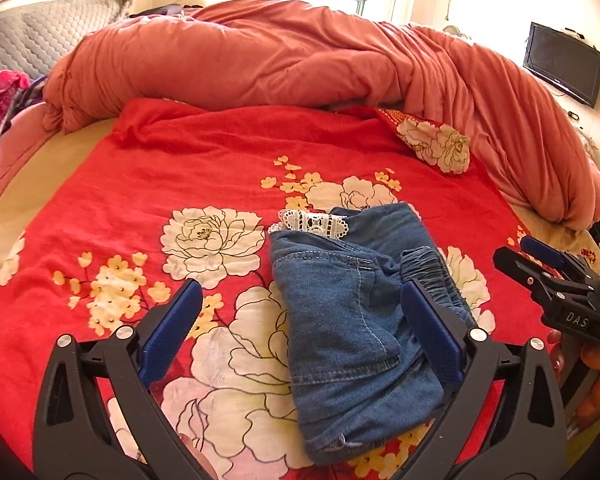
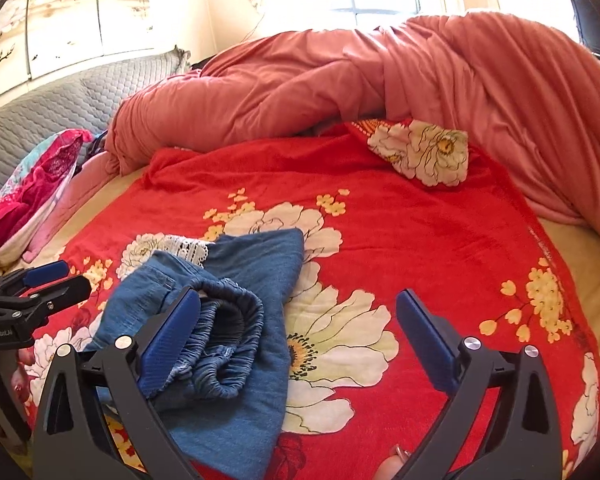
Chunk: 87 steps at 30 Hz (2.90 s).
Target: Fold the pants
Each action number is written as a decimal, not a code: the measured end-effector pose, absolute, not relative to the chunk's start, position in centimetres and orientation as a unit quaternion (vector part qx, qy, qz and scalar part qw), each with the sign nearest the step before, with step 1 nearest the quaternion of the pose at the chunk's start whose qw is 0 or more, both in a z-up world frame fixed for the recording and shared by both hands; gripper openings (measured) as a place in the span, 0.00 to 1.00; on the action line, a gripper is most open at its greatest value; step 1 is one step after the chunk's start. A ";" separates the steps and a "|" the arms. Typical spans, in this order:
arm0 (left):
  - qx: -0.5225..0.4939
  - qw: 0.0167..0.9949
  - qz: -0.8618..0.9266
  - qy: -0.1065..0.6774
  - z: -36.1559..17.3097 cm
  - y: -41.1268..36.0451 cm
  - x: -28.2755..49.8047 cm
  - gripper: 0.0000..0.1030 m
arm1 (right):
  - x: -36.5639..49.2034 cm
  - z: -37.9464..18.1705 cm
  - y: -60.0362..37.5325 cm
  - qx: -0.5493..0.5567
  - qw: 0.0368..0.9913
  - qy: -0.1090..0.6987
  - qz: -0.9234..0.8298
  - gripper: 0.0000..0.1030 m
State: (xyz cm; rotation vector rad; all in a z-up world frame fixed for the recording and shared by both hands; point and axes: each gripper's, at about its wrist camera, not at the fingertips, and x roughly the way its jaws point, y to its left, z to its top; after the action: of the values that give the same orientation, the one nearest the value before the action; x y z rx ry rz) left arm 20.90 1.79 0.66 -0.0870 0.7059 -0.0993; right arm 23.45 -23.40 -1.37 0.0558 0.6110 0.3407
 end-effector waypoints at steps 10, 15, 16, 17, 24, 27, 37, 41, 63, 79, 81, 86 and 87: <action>-0.039 0.950 -0.030 0.309 2.6 1.7 17.5 0.91 | 20.4 0.5 -23.3 0.016 0.951 0.264 0.159 0.95; -0.025 0.956 -0.023 0.291 3.0 0.9 15.4 0.91 | 18.5 0.4 -23.5 0.004 0.958 0.244 0.149 0.95; -0.022 0.958 -0.020 0.286 3.0 0.8 14.9 0.91 | 18.2 0.4 -23.5 0.001 0.959 0.243 0.146 0.95; -0.019 0.958 -0.018 0.284 3.0 0.7 14.4 0.91 | 17.6 0.3 -23.5 -0.003 0.960 0.240 0.143 0.95; -0.026 0.956 -0.022 0.290 2.5 0.9 11.9 0.91 | 15.4 -0.2 -23.5 -0.005 0.959 0.241 0.148 0.95; -0.029 0.956 -0.018 0.292 2.2 1.2 11.0 0.91 | 14.3 -0.2 -23.5 -0.004 0.960 0.238 0.146 0.95; -0.024 0.954 -0.016 0.298 1.4 1.4 7.9 0.91 | 10.6 -0.3 -24.2 -0.002 0.960 0.239 0.144 0.95; -0.028 0.951 -0.020 0.308 0.9 1.4 6.8 0.91 | 9.3 -0.6 -24.4 -0.001 0.959 0.246 0.142 0.95; -0.019 0.937 -0.028 0.347 -1.6 0.4 3.2 0.91 | 5.2 -2.5 -24.7 0.004 0.947 0.285 0.147 0.95; -0.026 0.926 -0.031 0.375 -4.6 -0.6 3.1 0.91 | 4.6 -5.5 -23.5 0.005 0.937 0.313 0.153 0.95; -0.028 0.925 -0.032 0.377 -4.8 -0.6 3.2 0.91 | 4.7 -5.8 -23.4 0.002 0.937 0.315 0.153 0.95; -0.033 0.925 -0.030 0.377 -4.9 -0.4 3.3 0.91 | 4.8 -6.2 -23.4 0.005 0.936 0.317 0.153 0.95; -0.034 0.925 -0.030 0.376 -4.9 -0.4 3.3 0.91 | 4.9 -6.2 -23.4 0.005 0.936 0.316 0.153 0.95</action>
State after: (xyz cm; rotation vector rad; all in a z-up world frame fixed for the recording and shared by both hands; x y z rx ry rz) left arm 3.34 -0.40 -4.87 -0.0698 0.7722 -0.0608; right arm 4.87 -23.44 -6.22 0.0094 0.6464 0.3125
